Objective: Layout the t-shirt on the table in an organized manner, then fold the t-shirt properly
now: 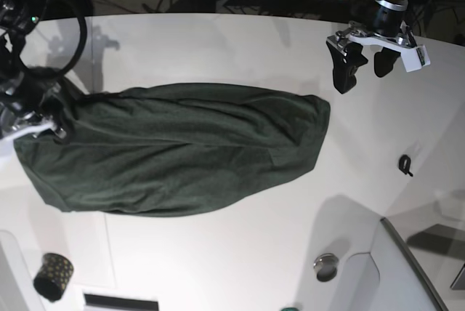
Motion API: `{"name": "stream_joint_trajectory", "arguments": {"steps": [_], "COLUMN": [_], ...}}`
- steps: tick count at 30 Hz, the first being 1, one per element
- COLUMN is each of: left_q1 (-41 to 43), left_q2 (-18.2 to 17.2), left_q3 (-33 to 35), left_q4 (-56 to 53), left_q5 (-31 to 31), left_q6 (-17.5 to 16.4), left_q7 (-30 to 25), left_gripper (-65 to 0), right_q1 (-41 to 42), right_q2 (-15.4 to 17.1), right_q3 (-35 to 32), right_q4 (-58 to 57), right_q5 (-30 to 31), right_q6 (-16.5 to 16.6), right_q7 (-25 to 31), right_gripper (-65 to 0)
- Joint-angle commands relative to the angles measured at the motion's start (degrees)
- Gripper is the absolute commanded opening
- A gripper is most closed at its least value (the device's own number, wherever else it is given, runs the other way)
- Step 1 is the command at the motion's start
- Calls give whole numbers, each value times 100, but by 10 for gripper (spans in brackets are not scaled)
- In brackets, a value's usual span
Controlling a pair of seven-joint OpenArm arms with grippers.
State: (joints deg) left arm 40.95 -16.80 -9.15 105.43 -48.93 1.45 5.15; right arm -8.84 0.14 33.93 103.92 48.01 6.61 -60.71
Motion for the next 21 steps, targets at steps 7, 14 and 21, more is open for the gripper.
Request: {"name": "stream_joint_trajectory", "arguments": {"steps": [7, 14, 21], "left_q1": [-91, -249, -222], "left_q2": [-48, -39, -39], "left_q3": [31, 40, 49], "left_q4": [108, 108, 73], "left_q5": [-8, -26, -35], "left_q6": [-44, -44, -44], "left_q7": [-132, -106, -106], "left_gripper": [0, 0, 0], "right_q1": [-52, 203, 361], "right_q2": [25, 17, -10], "right_q3": [-13, 22, -4], "right_q4": [65, 56, 56], "right_q5": [118, 127, 127], "right_q6": [38, 38, 38], "right_q7": [53, 62, 62], "right_gripper": [-648, -648, -648]}}
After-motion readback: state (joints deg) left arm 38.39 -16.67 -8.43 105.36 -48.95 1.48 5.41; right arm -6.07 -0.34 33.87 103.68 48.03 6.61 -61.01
